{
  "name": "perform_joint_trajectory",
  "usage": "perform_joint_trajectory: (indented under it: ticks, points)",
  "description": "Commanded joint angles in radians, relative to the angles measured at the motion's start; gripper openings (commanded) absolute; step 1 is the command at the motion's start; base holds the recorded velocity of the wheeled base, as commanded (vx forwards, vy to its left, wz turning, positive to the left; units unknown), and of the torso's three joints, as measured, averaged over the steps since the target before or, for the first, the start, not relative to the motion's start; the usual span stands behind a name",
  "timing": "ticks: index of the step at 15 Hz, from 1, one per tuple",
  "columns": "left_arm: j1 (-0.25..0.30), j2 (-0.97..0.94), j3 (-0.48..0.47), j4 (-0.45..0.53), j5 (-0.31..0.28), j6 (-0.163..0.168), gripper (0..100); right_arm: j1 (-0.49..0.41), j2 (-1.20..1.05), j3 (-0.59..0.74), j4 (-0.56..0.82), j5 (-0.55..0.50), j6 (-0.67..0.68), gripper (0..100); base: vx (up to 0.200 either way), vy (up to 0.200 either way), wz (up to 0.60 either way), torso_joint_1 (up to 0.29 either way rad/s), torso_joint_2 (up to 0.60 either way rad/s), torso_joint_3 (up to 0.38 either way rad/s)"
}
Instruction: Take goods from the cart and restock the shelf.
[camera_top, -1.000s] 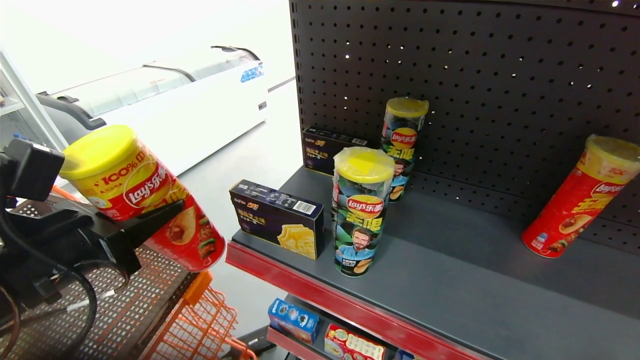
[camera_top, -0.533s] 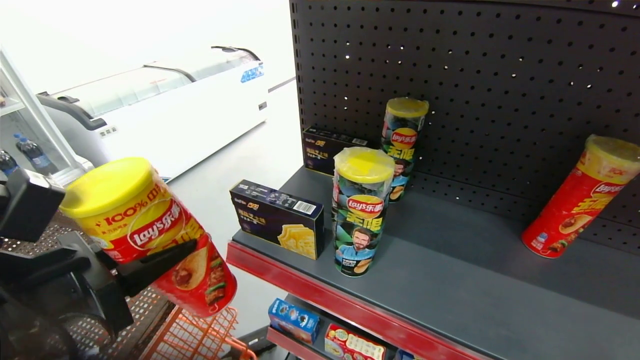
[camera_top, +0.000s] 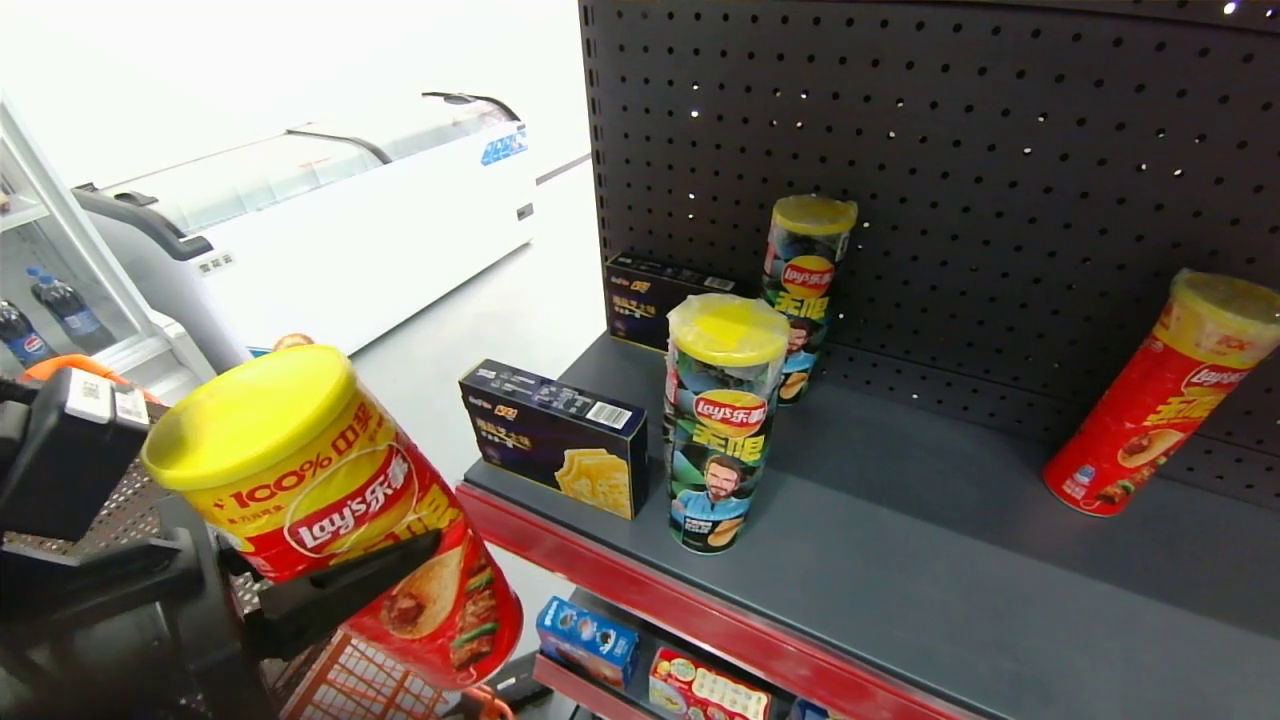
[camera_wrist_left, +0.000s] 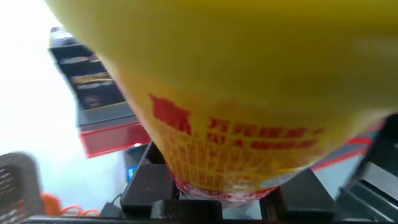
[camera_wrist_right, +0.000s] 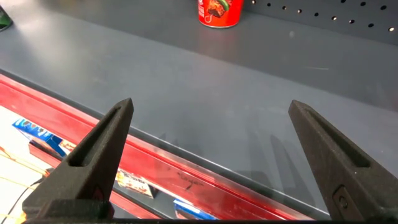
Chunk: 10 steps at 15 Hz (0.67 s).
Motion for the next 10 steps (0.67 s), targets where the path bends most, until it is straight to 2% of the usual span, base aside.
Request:
perform_joint_trajectory:
  ticks: [1, 3, 5, 10]
  points:
    - [-0.014, 0.002, 0.002, 0.002, -0.022, 0.001, 0, 0.000, 0.002, 0.000, 0.000, 0.000, 0.000, 100, 0.000, 0.000, 0.00, 0.000, 0.00, 0.000]
    - [-0.014, 0.002, 0.008, 0.003, -0.084, 0.003, 0, 0.000, 0.002, 0.000, 0.000, 0.000, 0.000, 100, 0.000, 0.000, 0.00, 0.000, 0.00, 0.000]
    - [-0.016, 0.006, 0.005, 0.003, -0.096, 0.012, 0, 0.000, 0.002, 0.000, 0.000, 0.000, 0.001, 100, 0.000, 0.000, 0.00, 0.000, 0.00, 0.000]
    - [-0.014, 0.018, 0.009, 0.002, -0.105, 0.024, 0, 0.000, 0.002, 0.000, 0.000, 0.000, 0.001, 100, 0.000, 0.000, -0.60, 0.003, 0.00, 0.003]
